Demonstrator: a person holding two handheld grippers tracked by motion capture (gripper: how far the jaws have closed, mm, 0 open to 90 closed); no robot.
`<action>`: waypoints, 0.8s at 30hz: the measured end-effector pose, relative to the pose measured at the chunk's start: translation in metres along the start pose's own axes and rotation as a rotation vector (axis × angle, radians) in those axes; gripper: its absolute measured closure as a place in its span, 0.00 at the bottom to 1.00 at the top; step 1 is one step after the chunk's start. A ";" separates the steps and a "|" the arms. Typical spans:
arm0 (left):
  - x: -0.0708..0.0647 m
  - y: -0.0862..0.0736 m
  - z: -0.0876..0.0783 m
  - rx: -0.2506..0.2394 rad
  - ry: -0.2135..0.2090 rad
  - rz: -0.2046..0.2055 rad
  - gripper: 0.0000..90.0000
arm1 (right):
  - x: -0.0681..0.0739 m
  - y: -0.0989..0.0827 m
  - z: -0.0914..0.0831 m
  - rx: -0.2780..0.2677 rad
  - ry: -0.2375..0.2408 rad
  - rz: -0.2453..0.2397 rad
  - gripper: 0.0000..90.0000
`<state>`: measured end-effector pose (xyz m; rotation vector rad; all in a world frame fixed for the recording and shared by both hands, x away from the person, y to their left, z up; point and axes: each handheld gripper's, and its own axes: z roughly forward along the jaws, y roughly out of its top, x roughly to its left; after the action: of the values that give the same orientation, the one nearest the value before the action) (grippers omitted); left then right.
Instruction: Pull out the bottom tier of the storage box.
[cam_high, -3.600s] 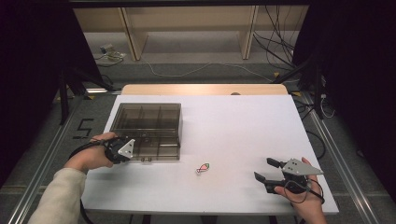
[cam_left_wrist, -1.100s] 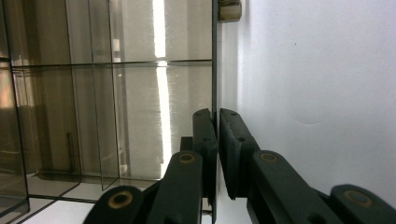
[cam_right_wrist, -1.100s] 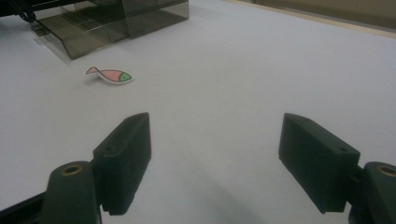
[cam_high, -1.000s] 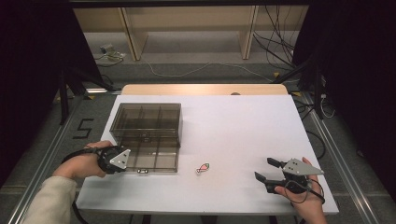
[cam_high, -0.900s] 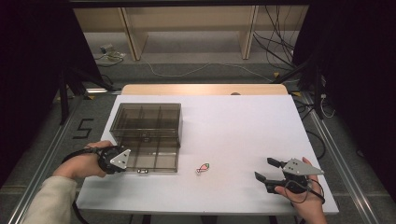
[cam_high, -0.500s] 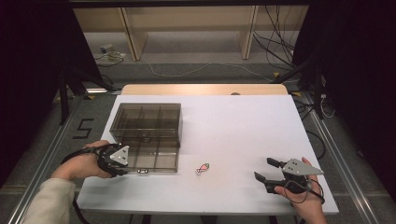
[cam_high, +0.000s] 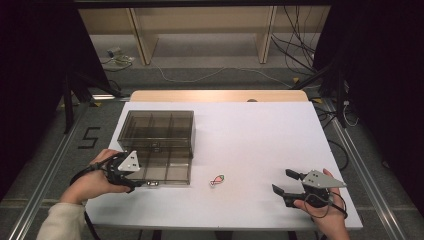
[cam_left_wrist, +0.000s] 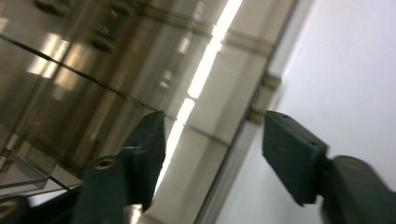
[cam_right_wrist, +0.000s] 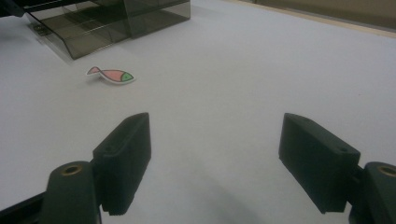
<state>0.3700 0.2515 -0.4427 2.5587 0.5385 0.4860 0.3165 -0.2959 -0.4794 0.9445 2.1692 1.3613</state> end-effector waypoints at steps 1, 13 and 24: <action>-0.003 0.001 0.001 -0.012 0.012 -0.018 0.40 | 0.000 0.000 0.000 0.000 0.000 0.000 0.29; -0.028 0.017 0.012 -0.175 0.103 -0.132 0.22 | 0.000 0.000 0.000 0.003 0.003 -0.001 0.29; -0.040 0.025 0.024 -0.239 0.140 -0.156 0.21 | 0.001 -0.001 0.002 0.000 0.007 -0.002 0.29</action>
<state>0.3523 0.2041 -0.4591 2.2478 0.6802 0.6366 0.3165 -0.2941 -0.4809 0.9390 2.1749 1.3650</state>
